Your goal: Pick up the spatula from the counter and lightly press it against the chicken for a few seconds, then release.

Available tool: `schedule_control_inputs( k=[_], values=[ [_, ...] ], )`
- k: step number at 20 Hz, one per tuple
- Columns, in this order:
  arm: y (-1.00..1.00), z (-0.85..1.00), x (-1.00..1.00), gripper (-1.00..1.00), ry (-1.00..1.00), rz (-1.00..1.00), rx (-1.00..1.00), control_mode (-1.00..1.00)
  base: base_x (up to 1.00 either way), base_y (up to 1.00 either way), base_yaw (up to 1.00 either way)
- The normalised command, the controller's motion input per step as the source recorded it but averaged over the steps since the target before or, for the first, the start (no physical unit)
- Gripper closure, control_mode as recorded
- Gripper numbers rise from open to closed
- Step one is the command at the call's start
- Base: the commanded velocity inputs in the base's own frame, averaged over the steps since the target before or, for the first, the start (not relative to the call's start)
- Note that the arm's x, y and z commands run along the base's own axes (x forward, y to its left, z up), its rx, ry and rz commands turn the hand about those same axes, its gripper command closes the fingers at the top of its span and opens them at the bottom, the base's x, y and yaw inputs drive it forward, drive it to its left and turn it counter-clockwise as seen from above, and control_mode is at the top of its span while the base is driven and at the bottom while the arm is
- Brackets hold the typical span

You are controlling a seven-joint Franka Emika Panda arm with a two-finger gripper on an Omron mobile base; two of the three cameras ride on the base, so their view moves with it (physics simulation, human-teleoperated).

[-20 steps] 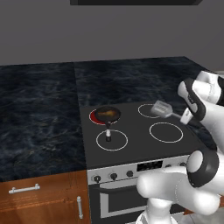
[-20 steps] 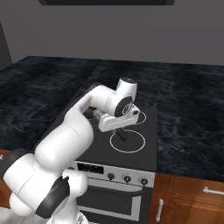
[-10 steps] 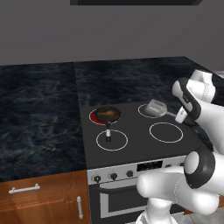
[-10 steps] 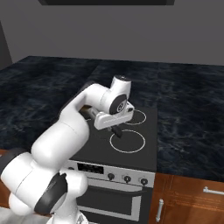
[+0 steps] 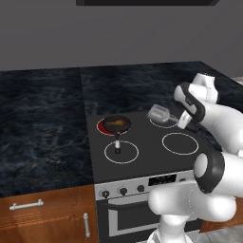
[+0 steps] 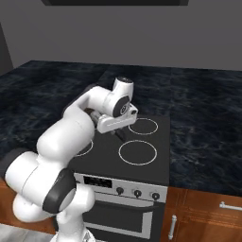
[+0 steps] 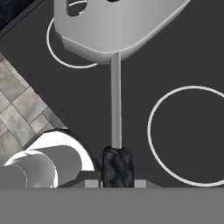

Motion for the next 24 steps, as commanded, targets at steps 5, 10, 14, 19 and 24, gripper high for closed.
schedule_control_inputs(
  k=[5, 10, 14, 19, 24],
  values=[
    [0.24, 0.00, 0.33, 1.00, 0.00, 0.04, 0.00, -1.00, 0.00, 0.00, 0.00],
    [0.27, 0.00, 0.28, 1.00, 0.00, 0.02, 0.00, -1.00, 0.00, 0.00, 0.00],
    [0.28, 0.00, 0.32, 1.00, 0.00, 0.01, 0.00, -1.00, 0.00, 0.00, 0.00],
    [0.23, 0.00, 0.37, 1.00, 0.03, 0.01, -0.02, -1.00, 0.00, 0.00, 0.00],
    [0.18, -0.04, 0.32, 1.00, 0.05, 0.01, -0.04, -1.00, 0.00, 0.00, 0.00]
  ],
)
